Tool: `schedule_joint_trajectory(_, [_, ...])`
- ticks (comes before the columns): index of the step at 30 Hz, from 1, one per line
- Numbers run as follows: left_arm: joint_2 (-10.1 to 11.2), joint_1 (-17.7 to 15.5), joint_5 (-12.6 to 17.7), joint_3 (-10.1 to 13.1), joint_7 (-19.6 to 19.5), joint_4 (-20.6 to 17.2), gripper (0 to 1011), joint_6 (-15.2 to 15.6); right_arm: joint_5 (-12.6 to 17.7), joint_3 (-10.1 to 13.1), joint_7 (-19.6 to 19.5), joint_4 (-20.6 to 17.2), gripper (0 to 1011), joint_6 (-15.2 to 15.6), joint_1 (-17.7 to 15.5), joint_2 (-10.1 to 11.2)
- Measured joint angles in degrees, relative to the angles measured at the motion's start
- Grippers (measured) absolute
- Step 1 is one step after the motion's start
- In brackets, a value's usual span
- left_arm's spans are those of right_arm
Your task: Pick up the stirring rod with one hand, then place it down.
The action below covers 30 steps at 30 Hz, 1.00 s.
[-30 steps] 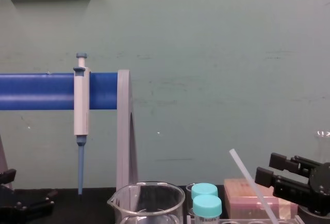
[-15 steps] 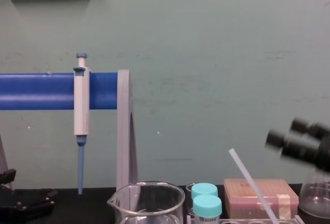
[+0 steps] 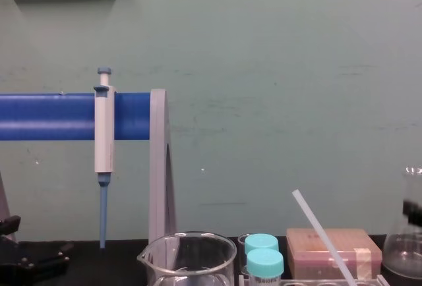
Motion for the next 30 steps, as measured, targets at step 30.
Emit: schedule_joint_trajectory(30, [0.00,0.00,0.00,0.00,0.00,0.00,1000,0.00,-0.73,-0.14,-0.64,0.55,1000,3.58,0.03,-0.22])
